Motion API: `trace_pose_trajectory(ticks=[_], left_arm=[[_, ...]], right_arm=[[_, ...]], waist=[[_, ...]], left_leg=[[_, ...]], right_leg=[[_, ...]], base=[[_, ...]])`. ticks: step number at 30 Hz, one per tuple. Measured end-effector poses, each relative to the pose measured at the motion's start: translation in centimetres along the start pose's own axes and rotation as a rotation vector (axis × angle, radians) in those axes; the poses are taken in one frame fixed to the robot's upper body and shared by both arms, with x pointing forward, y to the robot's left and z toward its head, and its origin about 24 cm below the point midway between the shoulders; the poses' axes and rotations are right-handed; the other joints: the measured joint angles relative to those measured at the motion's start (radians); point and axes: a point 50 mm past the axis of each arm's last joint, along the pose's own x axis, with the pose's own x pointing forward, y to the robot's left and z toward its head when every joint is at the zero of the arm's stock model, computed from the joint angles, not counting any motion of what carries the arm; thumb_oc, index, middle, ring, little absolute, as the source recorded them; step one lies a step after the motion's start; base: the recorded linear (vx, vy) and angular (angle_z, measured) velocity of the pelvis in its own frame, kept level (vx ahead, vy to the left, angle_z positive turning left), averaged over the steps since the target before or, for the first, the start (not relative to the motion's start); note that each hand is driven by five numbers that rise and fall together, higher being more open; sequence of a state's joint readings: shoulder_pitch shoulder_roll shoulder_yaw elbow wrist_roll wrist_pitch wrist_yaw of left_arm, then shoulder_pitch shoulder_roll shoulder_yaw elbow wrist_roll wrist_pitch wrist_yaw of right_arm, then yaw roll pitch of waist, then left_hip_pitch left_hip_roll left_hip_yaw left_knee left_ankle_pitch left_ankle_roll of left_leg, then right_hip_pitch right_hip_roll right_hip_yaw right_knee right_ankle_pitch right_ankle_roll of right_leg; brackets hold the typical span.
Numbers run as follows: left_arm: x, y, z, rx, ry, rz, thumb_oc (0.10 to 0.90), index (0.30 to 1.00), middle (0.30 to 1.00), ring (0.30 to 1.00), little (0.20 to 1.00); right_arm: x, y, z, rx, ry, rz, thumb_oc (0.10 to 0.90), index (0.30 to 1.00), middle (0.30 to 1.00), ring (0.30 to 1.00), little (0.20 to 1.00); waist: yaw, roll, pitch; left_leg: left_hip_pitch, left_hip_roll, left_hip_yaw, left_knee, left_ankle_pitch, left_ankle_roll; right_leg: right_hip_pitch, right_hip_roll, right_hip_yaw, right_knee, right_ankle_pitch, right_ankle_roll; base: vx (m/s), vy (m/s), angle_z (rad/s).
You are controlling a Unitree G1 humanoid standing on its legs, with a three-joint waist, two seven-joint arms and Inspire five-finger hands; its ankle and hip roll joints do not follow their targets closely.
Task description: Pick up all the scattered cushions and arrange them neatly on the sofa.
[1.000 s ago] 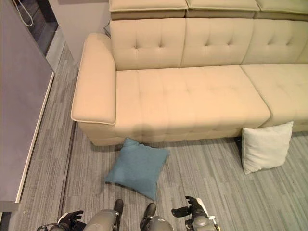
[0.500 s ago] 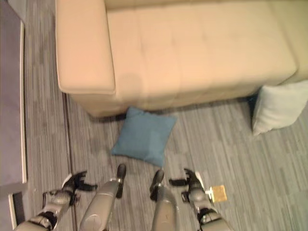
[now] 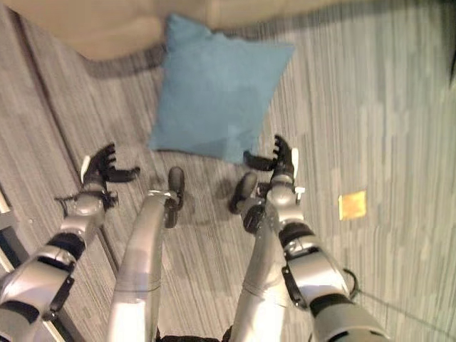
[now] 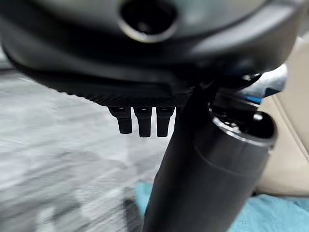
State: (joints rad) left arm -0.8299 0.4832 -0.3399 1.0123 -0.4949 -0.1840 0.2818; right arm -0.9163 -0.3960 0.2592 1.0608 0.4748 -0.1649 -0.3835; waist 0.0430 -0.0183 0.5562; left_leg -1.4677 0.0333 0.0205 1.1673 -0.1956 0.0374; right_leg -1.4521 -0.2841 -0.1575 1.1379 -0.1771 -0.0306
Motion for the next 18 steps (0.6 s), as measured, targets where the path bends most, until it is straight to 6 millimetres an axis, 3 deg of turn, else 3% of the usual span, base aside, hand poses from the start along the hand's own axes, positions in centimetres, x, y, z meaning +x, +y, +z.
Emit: trace_pose_trajectory(ticks=[4,9,18], left_arm=[[0.6,-0.1,3.2,-0.044,-0.104,0.026,0.800,0.900,0.900,0.900,0.900],[1.3,0.2,5.3,-0.082,-0.139,0.064,0.800,0.900,0.900,0.900,0.900],[1.7,1.3,8.2,-0.014,-0.226,0.105,0.800,0.900,0.900,0.900,0.900]], right_arm=[[0.7,-1.8,1.5,-0.002,-0.047,-0.104,0.800,0.900,0.900,0.900,0.900],[1.9,-2.3,6.7,0.035,-0.170,-0.125,0.800,0.900,0.900,0.900,0.900],[0.8,2.5,5.5,-0.053,-0.146,0.091,0.800,0.900,0.900,0.900,0.900]], waist=[[-0.006,0.000,-0.002],[-0.007,0.001,-0.001],[-0.001,-0.002,0.000]], left_leg=[[-0.112,0.003,-0.002,0.087,-0.023,0.002],[-0.213,0.022,-0.011,0.194,-0.063,-0.006],[-0.163,0.039,0.017,0.239,-0.117,-0.004]], right_leg=[[-0.127,0.001,0.022,0.087,-0.020,-0.020],[-0.232,0.001,0.024,0.178,-0.033,-0.040],[-0.209,0.001,0.050,0.235,-0.076,-0.052]], base=[[0.14,0.040,-0.10],[0.11,-0.004,-0.13],[0.07,-0.022,-0.02]])
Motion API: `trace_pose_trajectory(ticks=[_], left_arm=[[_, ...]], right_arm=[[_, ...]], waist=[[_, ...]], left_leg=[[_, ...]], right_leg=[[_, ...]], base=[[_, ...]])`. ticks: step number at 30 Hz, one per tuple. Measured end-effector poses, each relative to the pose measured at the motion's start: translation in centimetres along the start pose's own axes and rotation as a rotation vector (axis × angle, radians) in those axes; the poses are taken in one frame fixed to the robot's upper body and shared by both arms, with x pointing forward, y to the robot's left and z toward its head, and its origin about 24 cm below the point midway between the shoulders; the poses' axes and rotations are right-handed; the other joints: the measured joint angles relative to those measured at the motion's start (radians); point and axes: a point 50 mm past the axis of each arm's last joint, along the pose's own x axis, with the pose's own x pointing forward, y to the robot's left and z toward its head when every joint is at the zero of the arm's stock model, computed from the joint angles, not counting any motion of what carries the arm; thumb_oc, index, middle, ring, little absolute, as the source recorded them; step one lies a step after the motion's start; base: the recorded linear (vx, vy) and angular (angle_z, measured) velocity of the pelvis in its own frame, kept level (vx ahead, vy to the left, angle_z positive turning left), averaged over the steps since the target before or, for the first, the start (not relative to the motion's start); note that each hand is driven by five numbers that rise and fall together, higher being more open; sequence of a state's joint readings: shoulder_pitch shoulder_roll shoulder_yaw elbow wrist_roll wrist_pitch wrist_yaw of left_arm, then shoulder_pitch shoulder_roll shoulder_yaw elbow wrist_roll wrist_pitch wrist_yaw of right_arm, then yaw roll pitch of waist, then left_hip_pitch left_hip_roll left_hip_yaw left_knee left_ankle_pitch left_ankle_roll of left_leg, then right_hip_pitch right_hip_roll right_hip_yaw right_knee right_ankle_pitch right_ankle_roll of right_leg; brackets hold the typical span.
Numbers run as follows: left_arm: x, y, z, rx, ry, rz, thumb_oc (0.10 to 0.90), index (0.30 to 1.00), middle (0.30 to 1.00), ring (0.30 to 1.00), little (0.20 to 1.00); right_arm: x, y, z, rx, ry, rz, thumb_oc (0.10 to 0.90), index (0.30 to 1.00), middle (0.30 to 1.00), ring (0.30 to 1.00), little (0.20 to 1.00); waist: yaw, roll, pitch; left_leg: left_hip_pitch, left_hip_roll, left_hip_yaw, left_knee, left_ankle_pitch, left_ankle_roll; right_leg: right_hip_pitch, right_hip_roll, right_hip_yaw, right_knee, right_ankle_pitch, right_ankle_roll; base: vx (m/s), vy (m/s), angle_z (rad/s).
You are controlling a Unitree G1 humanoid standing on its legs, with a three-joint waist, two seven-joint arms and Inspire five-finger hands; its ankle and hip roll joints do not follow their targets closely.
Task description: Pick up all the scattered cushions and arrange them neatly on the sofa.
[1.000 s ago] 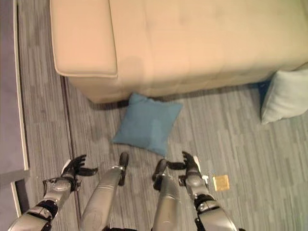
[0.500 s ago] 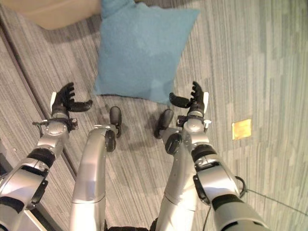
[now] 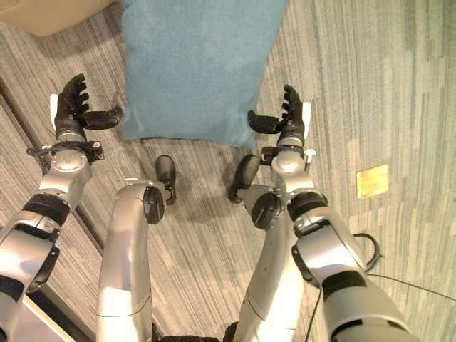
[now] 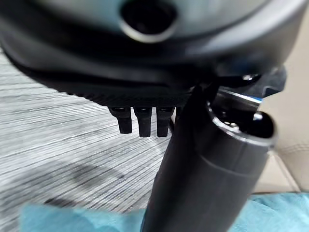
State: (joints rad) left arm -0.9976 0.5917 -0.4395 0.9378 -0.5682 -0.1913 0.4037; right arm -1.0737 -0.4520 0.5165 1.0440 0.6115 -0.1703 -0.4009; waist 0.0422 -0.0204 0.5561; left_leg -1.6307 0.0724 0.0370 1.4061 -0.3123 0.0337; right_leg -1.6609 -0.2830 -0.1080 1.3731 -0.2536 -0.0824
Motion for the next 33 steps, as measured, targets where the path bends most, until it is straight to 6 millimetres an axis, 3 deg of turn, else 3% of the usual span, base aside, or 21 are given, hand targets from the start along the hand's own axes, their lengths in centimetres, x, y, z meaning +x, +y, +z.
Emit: trace_pose_trajectory(ticks=[3,10,14,23,28,33], left_arm=[[-0.4,-1.3,0.3,0.032,-0.023,-0.056,0.800,0.900,0.900,0.900,0.900],[-1.3,-3.8,0.7,0.059,-0.057,-0.132,0.800,0.900,0.900,0.900,0.900],[-1.5,-4.7,0.6,0.077,-0.044,-0.142,0.800,0.900,0.900,0.900,0.900],[-0.7,-4.9,3.0,0.124,-0.125,-0.106,0.800,0.900,0.900,0.900,0.900],[-0.9,-4.8,2.3,0.148,-0.113,-0.112,0.800,0.900,0.900,0.900,0.900],[-1.6,-4.4,0.2,0.162,-0.061,-0.116,0.800,0.900,0.900,0.900,0.900]], right_arm=[[-0.6,1.9,-0.7,-0.016,0.018,0.058,0.800,0.900,0.900,0.900,0.900],[-1.9,4.7,-0.8,-0.036,0.001,0.146,0.800,0.900,0.900,0.900,0.900],[-1.9,4.9,-0.6,-0.061,-0.013,0.140,0.800,0.900,0.900,0.900,0.900],[-1.2,4.2,1.1,-0.245,-0.121,0.067,0.800,0.900,0.900,0.900,0.900],[-0.9,4.0,1.8,-0.243,-0.137,0.049,0.800,0.900,0.900,0.900,0.900],[-1.1,4.2,1.7,-0.245,-0.140,0.051,0.800,0.900,0.900,0.900,0.900]], waist=[[-0.003,0.000,0.000],[-0.005,-0.001,0.000],[-0.005,-0.001,0.000],[-0.004,-0.002,0.000],[0.003,-0.001,0.000],[0.007,-0.001,-0.001]], left_leg=[[0.002,0.001,0.008,0.062,-0.039,0.015],[0.003,0.003,0.011,0.081,-0.050,0.019],[0.003,0.004,0.011,0.070,-0.050,0.018],[0.004,0.002,0.016,0.055,-0.053,0.011],[0.003,0.003,0.015,0.102,-0.064,0.021],[-0.012,0.017,0.009,0.200,-0.105,0.033]], right_leg=[[-0.006,-0.001,0.025,0.061,-0.027,0.005],[-0.006,-0.001,0.031,0.076,-0.033,0.009],[-0.008,0.000,0.030,0.065,-0.033,0.009],[-0.006,0.006,0.025,0.040,-0.025,0.013],[-0.004,0.000,0.032,0.080,-0.034,0.008],[-0.015,0.000,0.043,0.160,-0.060,0.023]], base=[[0.06,0.007,-0.02],[0.01,-0.002,-0.01],[0.00,0.000,0.00],[0.01,0.025,-0.03],[0.05,0.039,-0.01],[0.07,0.005,-0.08]])
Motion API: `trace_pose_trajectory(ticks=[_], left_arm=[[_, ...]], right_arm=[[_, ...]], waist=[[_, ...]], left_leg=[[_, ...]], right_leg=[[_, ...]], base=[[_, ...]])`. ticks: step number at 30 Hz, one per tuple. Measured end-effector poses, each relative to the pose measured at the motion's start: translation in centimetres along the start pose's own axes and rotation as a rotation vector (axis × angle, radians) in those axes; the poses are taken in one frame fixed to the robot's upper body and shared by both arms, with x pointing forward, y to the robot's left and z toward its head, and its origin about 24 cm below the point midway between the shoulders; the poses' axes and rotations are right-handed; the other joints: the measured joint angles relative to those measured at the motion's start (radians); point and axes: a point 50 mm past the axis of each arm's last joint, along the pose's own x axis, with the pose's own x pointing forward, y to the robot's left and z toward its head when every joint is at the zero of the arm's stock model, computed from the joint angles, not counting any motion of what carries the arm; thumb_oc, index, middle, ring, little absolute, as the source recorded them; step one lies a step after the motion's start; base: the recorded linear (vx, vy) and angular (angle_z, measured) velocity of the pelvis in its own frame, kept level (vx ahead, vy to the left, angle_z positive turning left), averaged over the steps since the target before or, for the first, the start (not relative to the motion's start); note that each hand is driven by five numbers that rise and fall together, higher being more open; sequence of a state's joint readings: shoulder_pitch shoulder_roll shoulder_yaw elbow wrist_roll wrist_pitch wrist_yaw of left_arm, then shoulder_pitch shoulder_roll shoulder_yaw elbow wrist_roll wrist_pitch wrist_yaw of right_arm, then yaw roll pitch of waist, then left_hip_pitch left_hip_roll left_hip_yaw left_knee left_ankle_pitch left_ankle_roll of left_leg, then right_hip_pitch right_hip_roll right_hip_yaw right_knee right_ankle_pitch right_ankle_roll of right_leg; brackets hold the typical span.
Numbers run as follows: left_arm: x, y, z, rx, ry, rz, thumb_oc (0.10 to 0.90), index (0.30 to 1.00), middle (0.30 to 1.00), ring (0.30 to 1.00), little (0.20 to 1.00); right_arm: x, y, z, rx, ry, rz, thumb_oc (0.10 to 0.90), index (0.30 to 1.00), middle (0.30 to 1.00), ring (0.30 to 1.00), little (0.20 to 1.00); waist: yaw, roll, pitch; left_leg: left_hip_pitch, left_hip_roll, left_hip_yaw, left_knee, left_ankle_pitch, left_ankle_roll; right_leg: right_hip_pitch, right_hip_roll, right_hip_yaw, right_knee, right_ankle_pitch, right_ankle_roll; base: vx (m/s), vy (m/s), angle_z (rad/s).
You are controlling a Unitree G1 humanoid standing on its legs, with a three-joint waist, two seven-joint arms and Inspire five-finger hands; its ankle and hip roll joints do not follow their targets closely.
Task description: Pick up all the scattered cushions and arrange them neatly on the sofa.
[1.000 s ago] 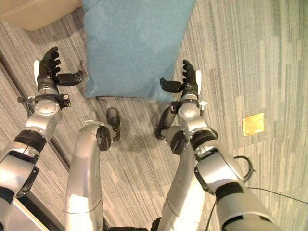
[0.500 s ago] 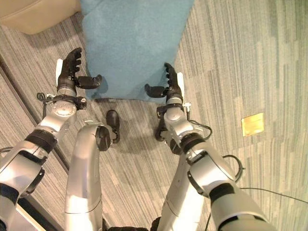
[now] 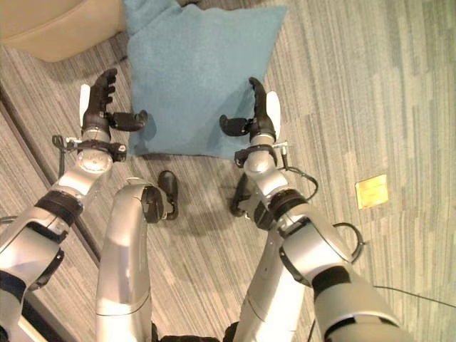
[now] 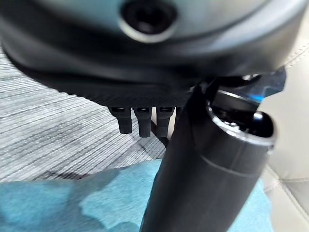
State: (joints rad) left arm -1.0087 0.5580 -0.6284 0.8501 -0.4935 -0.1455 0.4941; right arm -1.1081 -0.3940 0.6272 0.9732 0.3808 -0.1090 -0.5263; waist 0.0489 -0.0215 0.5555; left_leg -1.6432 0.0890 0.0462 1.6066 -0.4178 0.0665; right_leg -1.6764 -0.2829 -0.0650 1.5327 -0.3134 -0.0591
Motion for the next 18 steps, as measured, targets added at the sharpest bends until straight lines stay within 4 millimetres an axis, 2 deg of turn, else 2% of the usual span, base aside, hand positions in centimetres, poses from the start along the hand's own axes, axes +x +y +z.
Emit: trace_pose_trajectory(ticks=[1,3,4,5,6,8,12,13,15,16,17,18], left_arm=[[-0.3,0.0,-0.8,-0.005,0.025,-0.002,0.800,0.900,0.900,0.900,0.900],[-1.4,-0.1,-2.8,-0.008,0.081,-0.015,0.800,0.900,0.900,0.900,0.900],[-1.7,-0.1,-2.9,-0.013,0.079,-0.024,0.800,0.900,0.900,0.900,0.900],[-1.7,0.2,-3.0,-0.008,0.078,-0.020,0.800,0.900,0.900,0.900,0.900],[-2.3,0.8,-4.6,0.034,0.118,-0.027,0.800,0.900,0.900,0.900,0.900],[-2.5,1.2,-5.0,0.028,0.130,-0.019,0.800,0.900,0.900,0.900,0.900],[-3.1,1.5,-6.2,-0.007,0.187,-0.004,0.800,0.900,0.900,0.900,0.900],[-3.2,1.5,-6.6,-0.034,0.216,-0.006,0.800,0.900,0.900,0.900,0.900],[-3.2,1.6,-6.6,-0.056,0.222,-0.001,0.800,0.900,0.900,0.900,0.900],[-3.2,1.9,-6.8,-0.066,0.234,0.003,0.800,0.900,0.900,0.900,0.900],[-3.2,2.0,-6.9,-0.088,0.252,0.009,0.800,0.900,0.900,0.900,0.900],[-3.2,2.0,-6.9,-0.103,0.255,0.009,0.800,0.900,0.900,0.900,0.900]], right_arm=[[-0.4,0.3,-0.7,-0.020,0.014,0.016,0.800,0.900,0.900,0.900,0.900],[-1.0,0.4,-1.7,-0.021,0.039,0.031,0.800,0.900,0.900,0.900,0.900],[-1.0,-0.3,-1.7,-0.020,0.022,0.025,0.800,0.900,0.900,0.900,0.900],[-0.8,-0.7,-1.4,-0.026,0.009,0.020,0.800,0.900,0.900,0.900,0.900],[-1.1,-0.9,-2.3,-0.034,0.042,0.020,0.800,0.900,0.900,0.900,0.900],[-1.1,-1.4,-2.1,-0.038,0.026,0.020,0.800,0.900,0.900,0.900,0.900],[-1.3,-1.4,-1.5,-0.029,-0.015,0.053,0.800,0.900,0.900,0.900,0.900],[-1.3,-1.4,-1.8,-0.036,-0.004,0.068,0.800,0.900,0.900,0.900,0.900],[-1.4,-1.5,-2.0,-0.040,0.003,0.075,0.800,0.900,0.900,0.900,0.900],[-1.7,-1.3,-2.5,-0.026,0.023,0.090,0.800,0.900,0.900,0.900,0.900],[-1.8,-1.1,-3.6,-0.031,0.072,0.127,0.800,0.900,0.900,0.900,0.900],[-2.0,-1.0,-3.9,-0.026,0.090,0.138,0.800,0.900,0.900,0.900,0.900]], waist=[[-0.001,0.000,0.000],[0.009,0.000,0.000],[0.016,0.000,-0.001],[0.023,0.001,-0.001],[0.019,0.002,-0.003],[0.028,0.003,-0.002],[0.019,0.004,-0.003],[0.015,0.007,-0.001],[0.015,0.007,-0.001],[0.013,0.008,-0.001],[0.019,0.011,-0.001],[0.019,0.012,0.000]], left_leg=[[0.000,0.002,-0.001,0.046,-0.014,-0.002],[-0.010,0.019,-0.010,0.219,-0.091,-0.003],[-0.028,0.028,-0.018,0.281,-0.127,0.010],[-0.041,0.029,-0.025,0.303,-0.128,0.001],[-0.043,0.029,-0.045,0.418,-0.177,-0.009],[-0.055,0.034,-0.061,0.487,-0.210,-0.011],[-0.053,0.036,-0.074,0.540,-0.237,-0.024],[-0.037,0.040,-0.078,0.562,-0.256,-0.027],[-0.021,0.050,-0.077,0.560,-0.268,-0.023],[-0.008,0.048,-0.080,0.565,-0.271,-0.040],[0.016,0.054,-0.084,0.587,-0.301,-0.035],[0.023,0.057,-0.084,0.592,-0.306,-0.036]], right_leg=[[-0.003,0.002,0.006,0.044,-0.013,-0.005],[-0.028,-0.001,0.035,0.220,-0.079,-0.004],[-0.053,0.001,0.049,0.286,-0.107,-0.010],[-0.065,-0.001,0.047,0.304,-0.114,-0.003],[-0.073,-0.003,0.057,0.422,-0.158,-0.018],[-0.090,-0.010,0.061,0.488,-0.182,-0.027],[-0.091,-0.015,0.063,0.534,-0.207,-0.022],[-0.077,-0.017,0.062,0.553,-0.216,-0.031],[-0.062,-0.014,0.060,0.548,-0.224,-0.023],[-0.048,-0.017,0.057,0.553,-0.227,-0.015],[-0.028,-0.017,0.053,0.569,-0.243,-0.024],[-0.024,-0.018,0.052,0.572,-0.245,-0.023]], base=[[0.12,-0.013,-0.08],[0.09,-0.013,-0.05],[0.08,0.001,-0.07],[0.12,0.081,-0.02],[0.10,0.067,-0.11],[0.06,0.062,-0.07],[0.02,0.071,-0.05],[0.02,0.074,-0.08],[0.01,0.072,-0.06],[-0.01,0.041,-0.10],[-0.01,0.026,-0.11],[-0.01,0.024,-0.14]])
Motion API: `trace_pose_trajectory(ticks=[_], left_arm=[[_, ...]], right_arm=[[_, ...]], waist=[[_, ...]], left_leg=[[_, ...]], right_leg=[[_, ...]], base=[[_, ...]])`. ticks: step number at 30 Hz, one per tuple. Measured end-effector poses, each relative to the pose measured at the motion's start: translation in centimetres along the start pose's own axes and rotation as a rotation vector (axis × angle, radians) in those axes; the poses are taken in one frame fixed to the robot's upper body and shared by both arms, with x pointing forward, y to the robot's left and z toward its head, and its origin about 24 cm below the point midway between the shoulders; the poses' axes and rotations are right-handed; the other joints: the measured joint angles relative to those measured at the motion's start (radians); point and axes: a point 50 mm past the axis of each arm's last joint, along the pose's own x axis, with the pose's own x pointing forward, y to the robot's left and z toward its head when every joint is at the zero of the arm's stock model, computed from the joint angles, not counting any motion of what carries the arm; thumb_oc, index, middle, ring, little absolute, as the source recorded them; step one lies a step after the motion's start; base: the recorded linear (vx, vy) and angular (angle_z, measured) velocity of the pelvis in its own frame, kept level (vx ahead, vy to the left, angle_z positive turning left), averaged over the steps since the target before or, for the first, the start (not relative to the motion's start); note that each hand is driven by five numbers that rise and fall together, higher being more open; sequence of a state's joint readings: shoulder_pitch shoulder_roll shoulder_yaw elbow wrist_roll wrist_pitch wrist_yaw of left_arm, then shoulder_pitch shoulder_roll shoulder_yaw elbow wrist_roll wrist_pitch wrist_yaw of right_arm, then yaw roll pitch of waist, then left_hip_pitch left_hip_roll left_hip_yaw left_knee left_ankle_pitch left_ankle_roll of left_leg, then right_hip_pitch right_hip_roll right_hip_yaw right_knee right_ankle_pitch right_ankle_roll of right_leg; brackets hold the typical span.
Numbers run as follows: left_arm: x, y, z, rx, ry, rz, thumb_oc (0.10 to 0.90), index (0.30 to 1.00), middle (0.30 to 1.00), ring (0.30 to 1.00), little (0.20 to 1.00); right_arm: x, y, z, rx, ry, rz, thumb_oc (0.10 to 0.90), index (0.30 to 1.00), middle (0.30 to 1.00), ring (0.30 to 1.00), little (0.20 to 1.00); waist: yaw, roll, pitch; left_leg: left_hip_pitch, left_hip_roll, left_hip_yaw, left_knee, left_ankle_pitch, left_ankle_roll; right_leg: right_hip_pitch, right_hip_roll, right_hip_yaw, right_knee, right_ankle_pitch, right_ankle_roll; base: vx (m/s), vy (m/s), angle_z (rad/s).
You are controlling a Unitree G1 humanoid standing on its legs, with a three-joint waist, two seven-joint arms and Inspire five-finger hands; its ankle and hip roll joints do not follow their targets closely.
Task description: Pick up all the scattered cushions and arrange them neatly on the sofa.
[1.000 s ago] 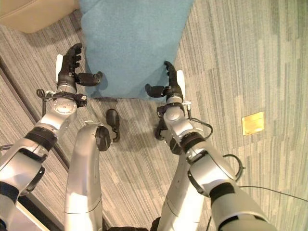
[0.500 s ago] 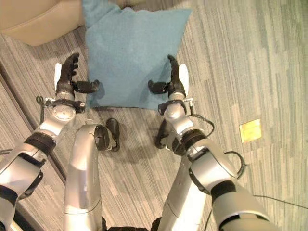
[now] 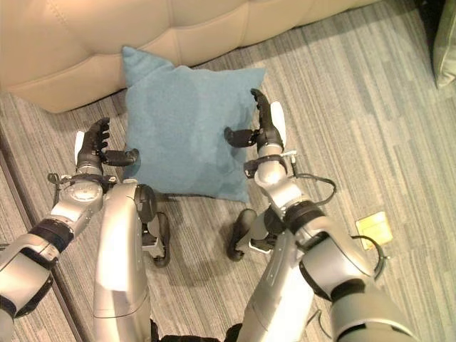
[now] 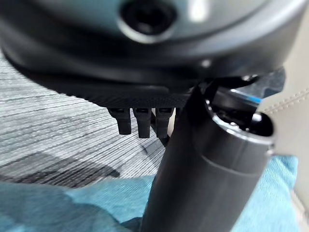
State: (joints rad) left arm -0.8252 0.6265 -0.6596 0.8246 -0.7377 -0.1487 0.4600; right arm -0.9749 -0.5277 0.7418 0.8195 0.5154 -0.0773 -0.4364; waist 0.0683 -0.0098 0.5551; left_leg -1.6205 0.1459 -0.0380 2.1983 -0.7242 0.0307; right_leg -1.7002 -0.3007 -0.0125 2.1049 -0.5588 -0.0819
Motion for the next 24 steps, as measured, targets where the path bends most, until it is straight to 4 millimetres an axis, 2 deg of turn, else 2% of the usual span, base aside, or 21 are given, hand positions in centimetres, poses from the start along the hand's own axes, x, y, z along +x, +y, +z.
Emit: trace_pose_trajectory(ticks=[1,4,6,9,10,12,14,20,24], left_arm=[[0.1,0.0,0.2,-0.019,0.003,-0.007,0.800,0.900,0.900,0.900,0.900],[0.1,-0.5,0.3,-0.048,0.013,-0.041,0.800,0.900,0.900,0.900,0.900],[0.1,-1.2,0.6,-0.045,0.010,-0.083,0.800,0.900,0.900,0.900,0.900],[0.0,-1.3,0.1,-0.086,0.044,-0.085,0.800,0.900,0.900,0.900,0.900],[0.0,-1.3,0.1,-0.090,0.046,-0.084,0.698,0.747,0.747,0.747,0.747],[-0.1,-1.5,0.0,-0.115,0.057,-0.081,0.400,0.300,0.300,0.300,0.300],[-0.2,-1.6,-0.3,-0.134,0.073,-0.078,0.400,0.300,0.300,0.300,0.300],[-0.2,-1.5,-0.2,-0.176,0.084,-0.064,0.400,0.300,0.300,0.300,0.300],[-0.2,-1.6,0.8,-0.204,0.040,-0.083,0.400,0.300,0.300,0.300,0.300]], right_arm=[[-0.1,0.2,-0.2,0.028,0.019,0.018,0.800,0.900,0.900,0.900,0.900],[-0.5,1.0,-0.7,0.030,0.036,0.072,0.800,0.900,0.900,0.900,0.900],[-0.6,1.3,-0.8,0.023,0.037,0.085,0.800,0.900,0.900,0.900,0.900],[-1.0,2.0,-1.3,0.003,0.050,0.121,0.800,0.900,0.900,0.900,0.900],[-1.1,2.2,-1.4,0.004,0.051,0.124,0.800,0.900,0.900,0.900,0.900],[-1.2,2.5,-1.3,0.010,0.048,0.131,0.800,0.900,0.900,0.900,0.900],[-1.5,2.9,-1.4,0.018,0.048,0.142,0.800,0.900,0.900,0.900,0.900],[-1.6,3.0,-1.6,0.014,0.051,0.135,0.800,0.900,0.900,0.900,0.900],[-1.4,2.5,-1.4,0.029,0.042,0.110,0.800,0.900,0.900,0.900,0.900]], waist=[[0.000,0.001,0.000],[-0.006,0.009,0.002],[-0.004,0.014,0.002],[-0.001,0.015,0.002],[0.000,0.015,0.002],[0.006,0.017,0.001],[-0.002,0.017,0.001],[0.002,0.017,0.001],[0.001,0.018,0.002]], left_leg=[[0.005,0.001,-0.001,-0.002,-0.011,0.009],[0.031,0.009,0.003,0.001,-0.016,0.001],[0.036,0.006,-0.003,0.003,-0.022,-0.007],[0.054,0.006,-0.013,0.025,-0.027,-0.017],[0.053,0.007,-0.017,0.030,-0.028,-0.017],[0.053,0.007,-0.027,0.031,-0.039,-0.024],[0.056,0.007,-0.028,0.038,-0.040,-0.025],[0.055,0.001,-0.040,0.051,-0.043,-0.031],[0.055,0.000,-0.040,0.053,-0.045,-0.035]], right_leg=[[0.005,0.003,0.000,-0.004,-0.006,0.000],[0.031,-0.001,-0.005,-0.006,-0.008,0.010],[0.036,-0.001,-0.008,-0.006,-0.012,0.009],[0.050,0.003,-0.009,0.013,-0.016,0.003],[0.051,0.003,-0.009,0.015,-0.020,0.001],[0.048,0.002,-0.017,0.005,-0.022,0.005],[0.050,-0.015,-0.021,0.008,-0.015,0.005],[0.052,-0.004,-0.023,0.011,-0.014,0.007],[0.051,-0.004,-0.020,0.015,-0.013,0.010]], base=[[-0.02,0.026,-0.10],[-0.02,0.035,-0.07],[-0.01,0.018,-0.01],[-0.01,0.046,-0.04],[0.01,0.035,-0.12],[-0.01,0.037,-0.22],[-0.02,0.038,-0.11],[-0.01,0.053,-0.03],[0.02,0.000,0.01]])
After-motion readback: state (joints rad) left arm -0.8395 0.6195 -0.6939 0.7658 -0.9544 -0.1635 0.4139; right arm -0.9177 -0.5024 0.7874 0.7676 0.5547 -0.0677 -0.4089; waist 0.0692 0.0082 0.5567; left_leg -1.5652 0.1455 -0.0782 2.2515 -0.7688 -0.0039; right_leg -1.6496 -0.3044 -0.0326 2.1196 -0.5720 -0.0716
